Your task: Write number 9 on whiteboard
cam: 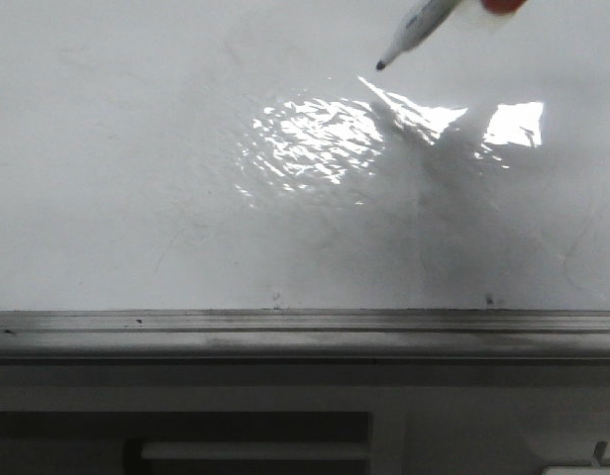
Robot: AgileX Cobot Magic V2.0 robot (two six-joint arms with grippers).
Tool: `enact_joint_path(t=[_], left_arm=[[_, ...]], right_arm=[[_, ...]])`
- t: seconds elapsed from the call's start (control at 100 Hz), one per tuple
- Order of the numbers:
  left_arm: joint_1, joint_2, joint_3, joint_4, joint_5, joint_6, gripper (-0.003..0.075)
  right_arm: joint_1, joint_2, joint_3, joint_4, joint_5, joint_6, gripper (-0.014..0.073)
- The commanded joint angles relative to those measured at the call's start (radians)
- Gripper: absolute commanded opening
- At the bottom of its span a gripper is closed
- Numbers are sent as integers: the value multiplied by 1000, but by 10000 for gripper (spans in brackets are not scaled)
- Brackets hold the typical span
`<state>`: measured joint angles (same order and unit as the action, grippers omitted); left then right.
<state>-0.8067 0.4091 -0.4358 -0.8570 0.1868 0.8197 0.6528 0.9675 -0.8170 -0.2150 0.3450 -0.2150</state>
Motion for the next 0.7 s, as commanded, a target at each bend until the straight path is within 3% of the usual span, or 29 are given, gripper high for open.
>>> enact_joint_path(t=[0.0, 0.38, 0.69], left_arm=[[0, 2, -25, -36, -56, -7, -20], [0, 2, -25, -46, -37, -7, -20], [0, 2, -25, -46, -43, -4, -20]], right_arm=[[-5, 14, -37, -3, -74, 8, -57], [-67, 62, -37, -8, -115, 15, -58], [47, 98, -37, 24, 36, 15, -60]])
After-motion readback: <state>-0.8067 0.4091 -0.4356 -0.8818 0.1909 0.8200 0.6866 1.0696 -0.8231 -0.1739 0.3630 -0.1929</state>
